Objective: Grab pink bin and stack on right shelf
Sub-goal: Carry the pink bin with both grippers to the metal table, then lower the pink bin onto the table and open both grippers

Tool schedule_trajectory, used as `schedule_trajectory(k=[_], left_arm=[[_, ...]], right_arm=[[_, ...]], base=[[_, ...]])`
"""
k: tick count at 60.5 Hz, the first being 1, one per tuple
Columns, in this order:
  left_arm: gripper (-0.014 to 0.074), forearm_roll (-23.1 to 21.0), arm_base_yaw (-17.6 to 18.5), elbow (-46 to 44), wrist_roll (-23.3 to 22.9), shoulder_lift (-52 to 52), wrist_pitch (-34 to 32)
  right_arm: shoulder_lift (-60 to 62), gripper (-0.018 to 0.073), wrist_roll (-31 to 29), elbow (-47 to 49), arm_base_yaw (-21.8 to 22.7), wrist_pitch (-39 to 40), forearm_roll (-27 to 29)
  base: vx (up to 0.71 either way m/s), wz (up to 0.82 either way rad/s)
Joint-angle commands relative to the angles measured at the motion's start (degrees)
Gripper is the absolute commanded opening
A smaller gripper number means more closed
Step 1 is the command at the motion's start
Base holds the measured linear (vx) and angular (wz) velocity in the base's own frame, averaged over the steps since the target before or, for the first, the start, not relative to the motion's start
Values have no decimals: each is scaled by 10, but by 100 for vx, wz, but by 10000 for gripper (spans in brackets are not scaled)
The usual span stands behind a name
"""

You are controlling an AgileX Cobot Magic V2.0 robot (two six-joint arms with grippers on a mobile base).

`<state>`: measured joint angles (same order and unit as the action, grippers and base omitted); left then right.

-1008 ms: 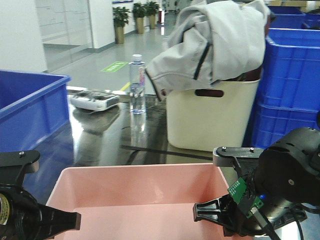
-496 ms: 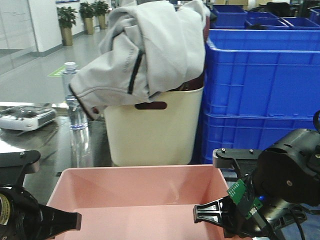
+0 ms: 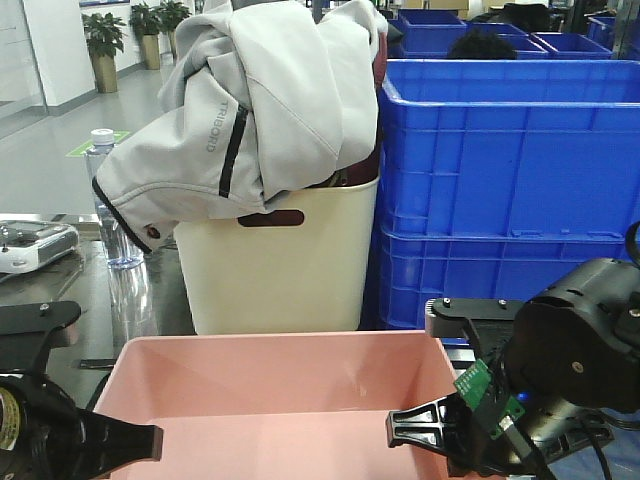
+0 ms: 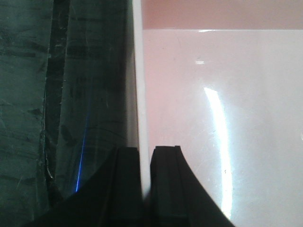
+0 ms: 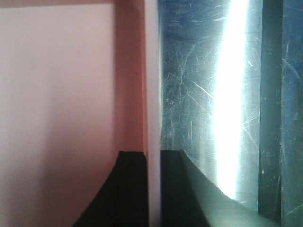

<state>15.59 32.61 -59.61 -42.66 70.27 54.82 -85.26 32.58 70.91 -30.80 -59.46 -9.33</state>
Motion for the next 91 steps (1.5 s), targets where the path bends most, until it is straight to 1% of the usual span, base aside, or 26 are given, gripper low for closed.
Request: schedule_trajectory(k=[1,20,30,35,40,44,47,51,52,53,59,68,73,76,80,84,88,91], left_arm=[[41,41,-1,-17,-3,-18,-3],[41,41,-1,-17,-3,-18,-4],[41,51,-1,-17,-6,-18,-26],[41,61,-1,-17,-6,-17,-56],[45,71,-1,-17,14,-14,-83],[60,70,-1,-17,37,-6,-94],[86,70,-1,-17,44,2,-94],[140,68,-1,-17,51,13,-93],[171,68,-1,-17,51,15,-93],[179,68,-1,-17,51,18,-94],[311,68,-1,-18,53,23,-94],[496,63,-1,-18,54,12,-94],[552,60,-1,-18,56,-5,-88],[571,48,-1,-19,70,-22,-81],[576,26,-1,-19,102,-50,-70],[576,-4,-1,-19,158,-85,-56],[576,-34,-1,-19,221,-123,-36],[576,-62,-1,-18,264,-154,-27]], right_arm=[[20,-9,-6,14,6,-6,-56],[20,-9,-6,14,6,-5,-56],[20,-9,-1,14,6,-3,-56],[20,-9,9,14,6,1,-56],[20,-8,19,14,6,2,-58],[20,-3,42,14,6,2,-64],[20,9,57,14,6,4,-70],[20,43,55,14,6,7,-70],[20,52,55,14,6,7,-70],[20,62,54,14,6,7,-70],[20,137,54,14,6,1,-70],[20,332,53,14,6,2,-69],[27,438,50,14,6,8,-72],[39,498,40,14,5,16,-71],[65,539,12,14,5,22,-66],[100,563,-37,14,5,25,-53],[140,566,-97,6,5,29,-43],[176,566,-132,-8,5,31,-36]], base=[[0,0],[0,0],[0,0],[0,0],[0,0],[0,0],[0,0],[0,0],[0,0],[0,0],[0,0],[0,0],[0,0],[0,0],[0,0],[0,0],[0,0],[0,0]])
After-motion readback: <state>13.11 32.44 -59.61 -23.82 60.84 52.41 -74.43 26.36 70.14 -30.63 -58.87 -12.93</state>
